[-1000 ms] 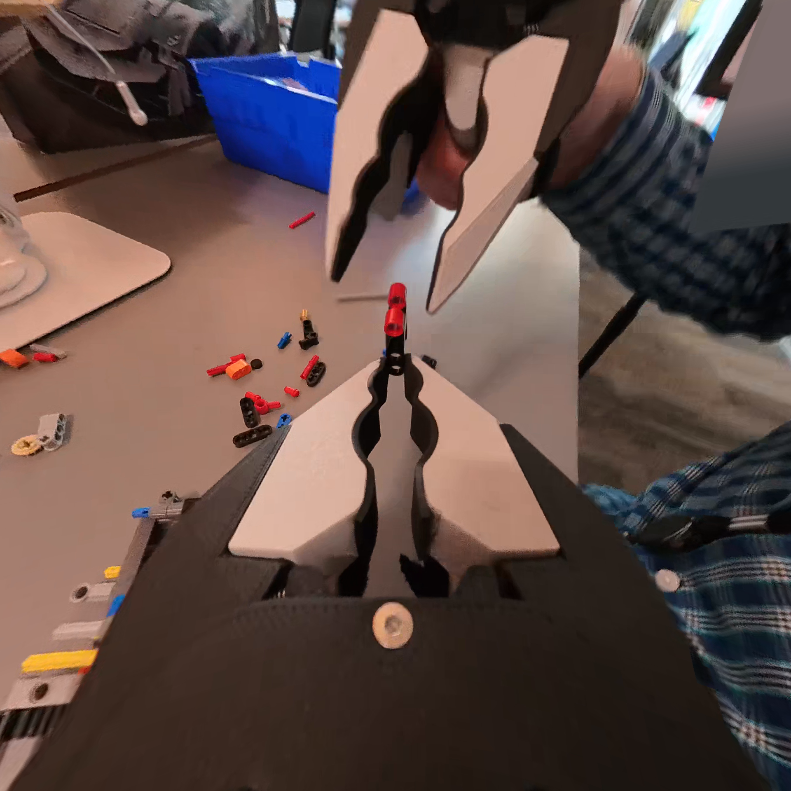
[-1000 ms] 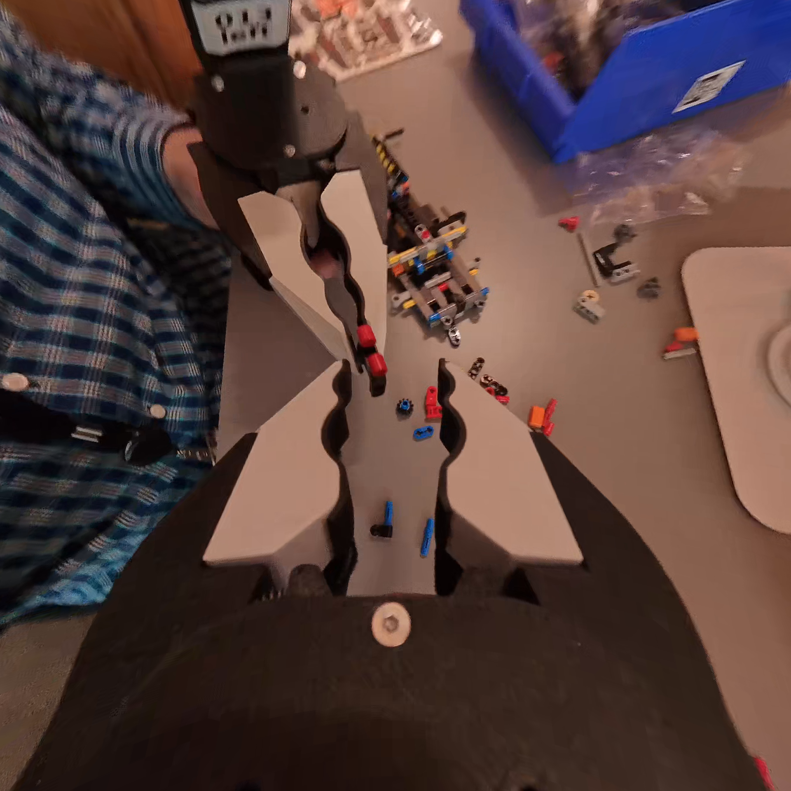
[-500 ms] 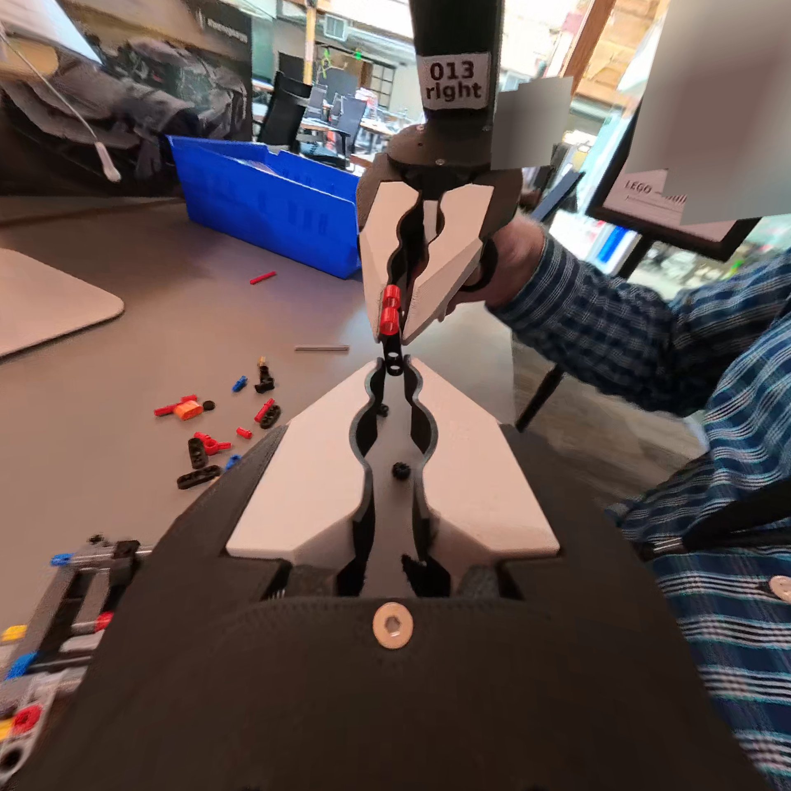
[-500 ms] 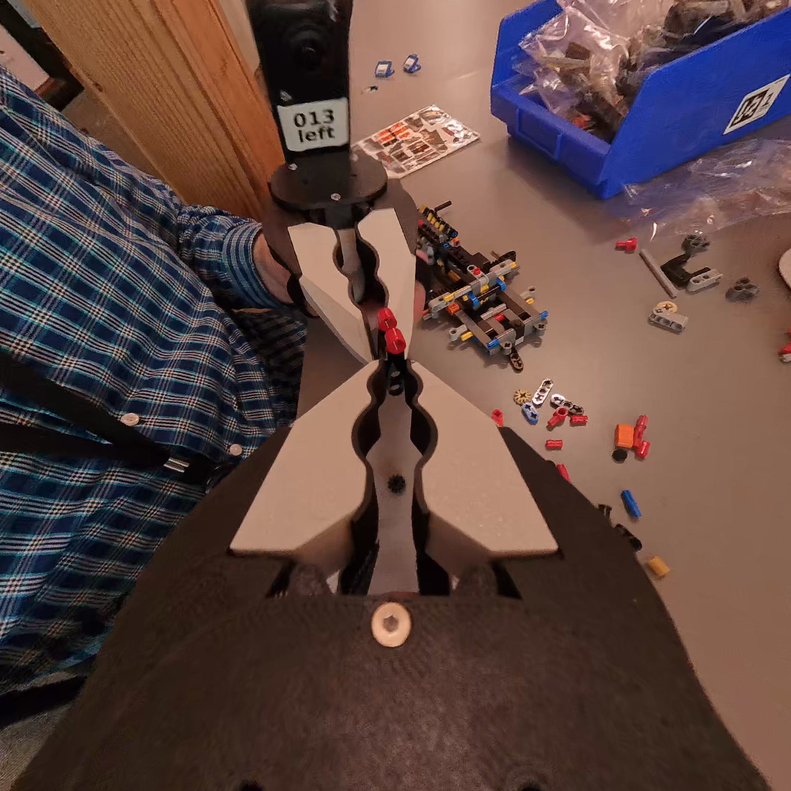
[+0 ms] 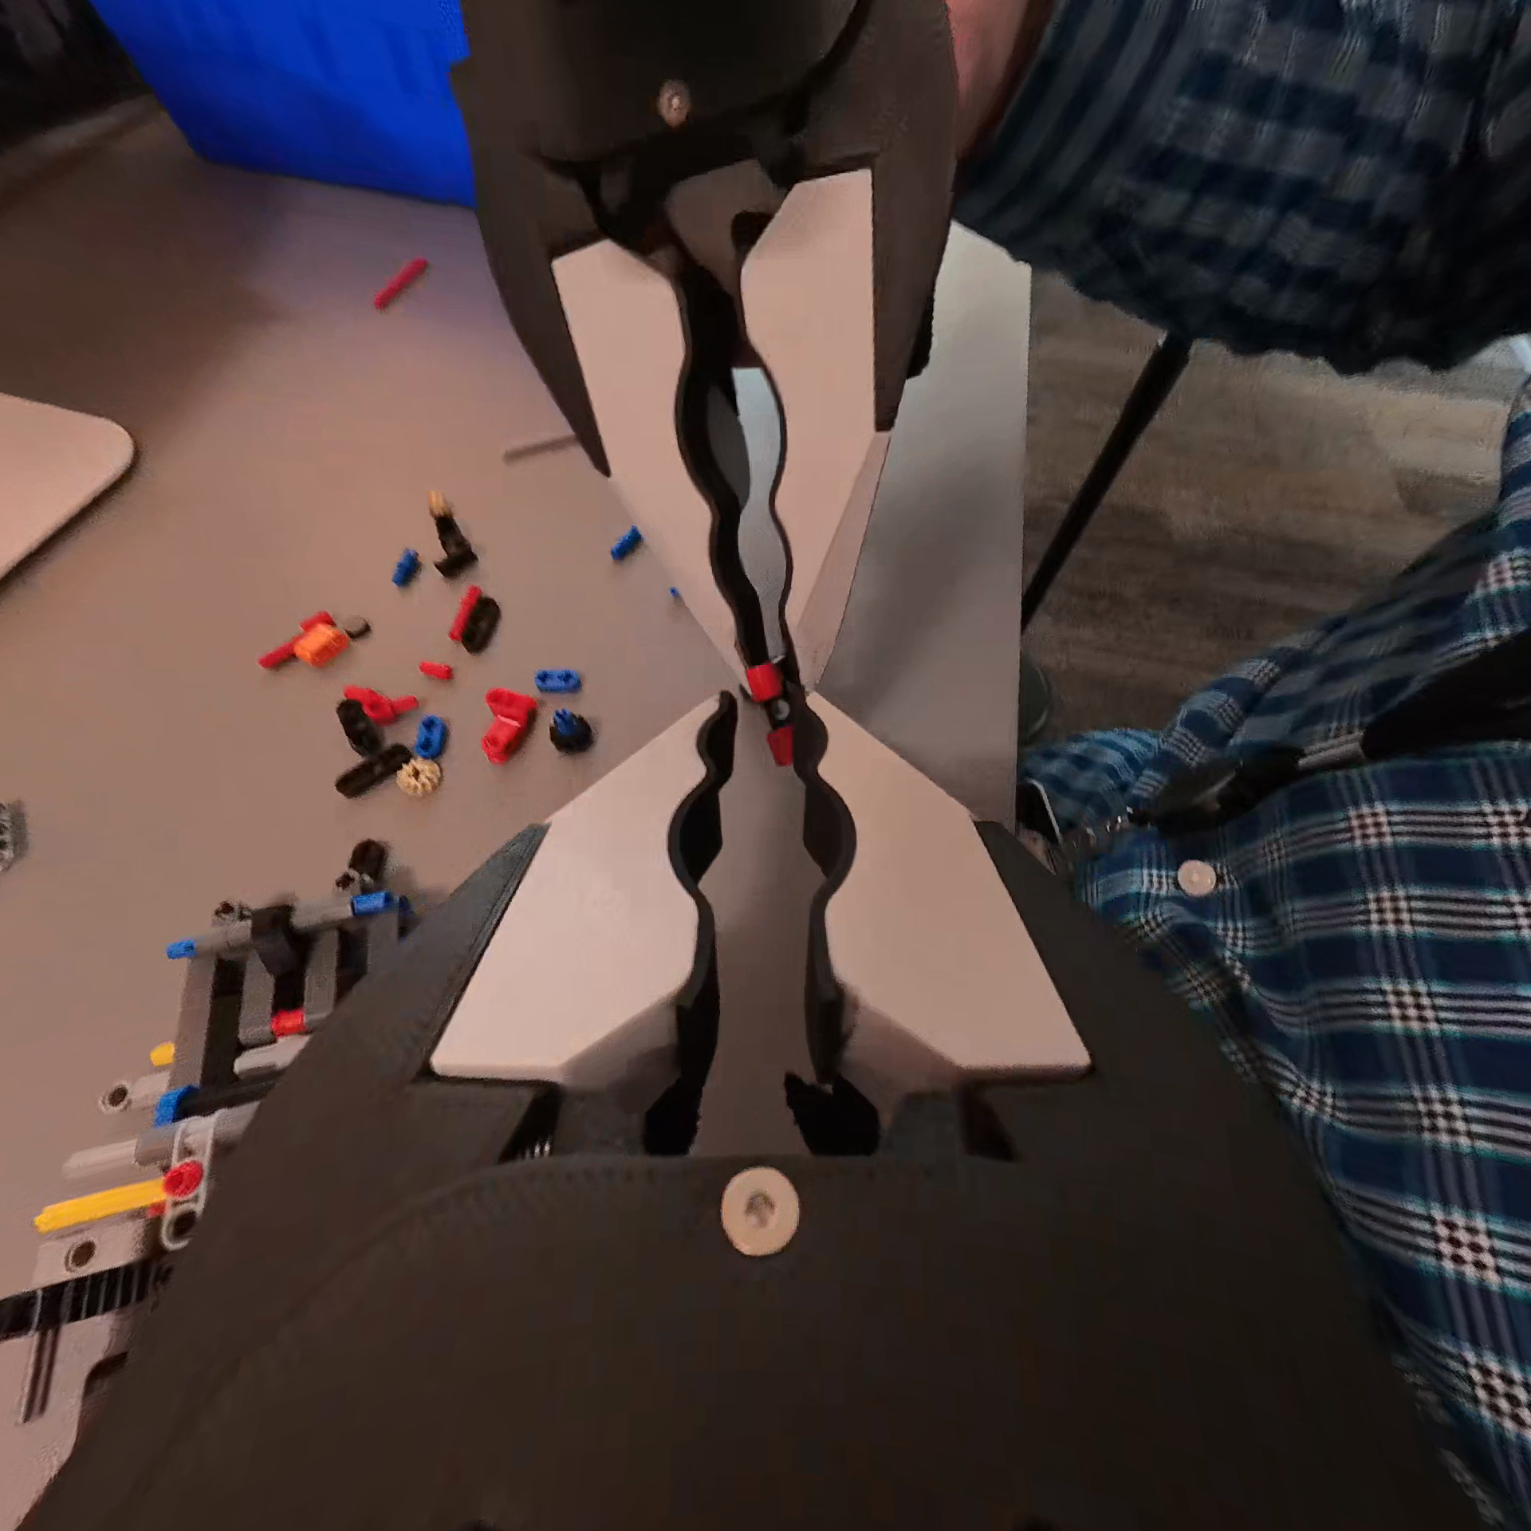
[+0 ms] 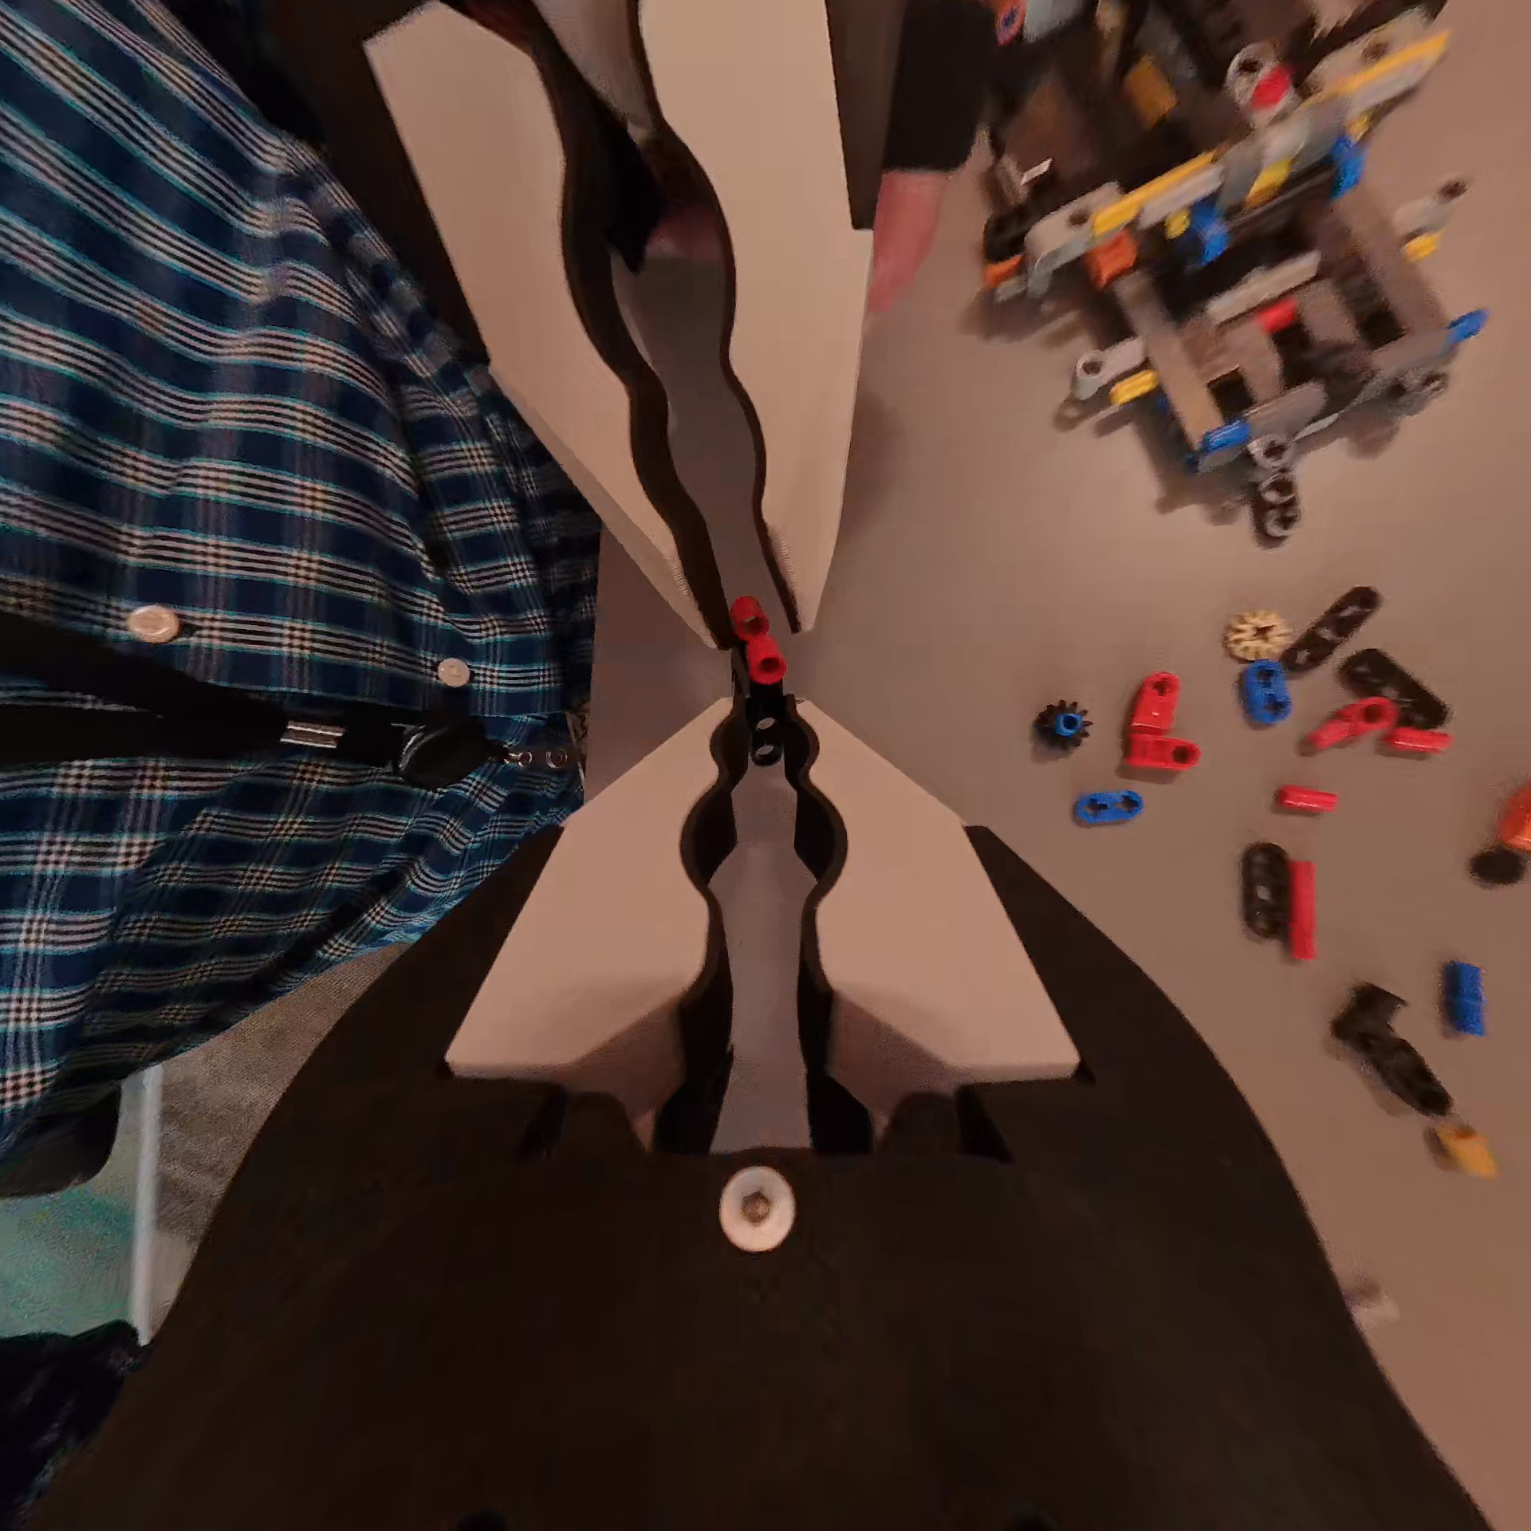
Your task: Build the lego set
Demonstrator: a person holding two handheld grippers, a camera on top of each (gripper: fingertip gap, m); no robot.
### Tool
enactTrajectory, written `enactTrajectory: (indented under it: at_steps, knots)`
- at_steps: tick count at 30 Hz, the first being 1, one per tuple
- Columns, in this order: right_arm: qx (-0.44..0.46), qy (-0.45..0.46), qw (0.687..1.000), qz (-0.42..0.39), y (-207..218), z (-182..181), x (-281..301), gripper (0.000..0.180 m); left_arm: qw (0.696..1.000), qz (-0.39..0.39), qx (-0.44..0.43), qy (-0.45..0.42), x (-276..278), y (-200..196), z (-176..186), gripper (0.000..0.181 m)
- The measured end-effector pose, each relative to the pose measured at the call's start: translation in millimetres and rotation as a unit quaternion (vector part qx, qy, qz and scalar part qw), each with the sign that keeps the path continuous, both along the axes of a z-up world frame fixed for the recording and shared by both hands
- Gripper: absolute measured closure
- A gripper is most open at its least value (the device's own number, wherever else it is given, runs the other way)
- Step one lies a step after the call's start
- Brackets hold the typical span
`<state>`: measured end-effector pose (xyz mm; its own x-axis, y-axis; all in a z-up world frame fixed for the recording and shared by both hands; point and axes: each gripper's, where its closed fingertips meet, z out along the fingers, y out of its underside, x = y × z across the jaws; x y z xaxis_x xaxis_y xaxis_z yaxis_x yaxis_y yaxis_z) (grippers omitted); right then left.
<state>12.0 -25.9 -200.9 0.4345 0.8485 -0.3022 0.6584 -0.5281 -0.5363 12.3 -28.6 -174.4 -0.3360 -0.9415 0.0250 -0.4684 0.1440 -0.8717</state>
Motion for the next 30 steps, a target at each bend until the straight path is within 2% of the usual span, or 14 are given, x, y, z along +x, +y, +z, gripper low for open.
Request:
enactTrajectory:
  at_steps: [4, 10, 23, 30]
  knots:
    - [-0.063, -0.004, 0.998, 0.015, -3, -21, -9, 0.175, 0.999, -0.014, -0.018, 0.049, -6, 4, -15, 0.172]
    - [-0.099, -0.007, 0.995, 0.017, 2, -34, -13, 0.174, 0.995, -0.020, -0.025, 0.091, -12, 6, -35, 0.172]
    - [-0.074, -0.008, 0.997, -0.022, 20, -33, -2, 0.161, 0.993, 0.008, -0.002, 0.117, -15, 21, -55, 0.171]
    - [-0.006, -0.001, 0.999, -0.054, 11, -4, 21, 0.156, 0.994, -0.012, 0.022, 0.109, -22, 17, -52, 0.160]
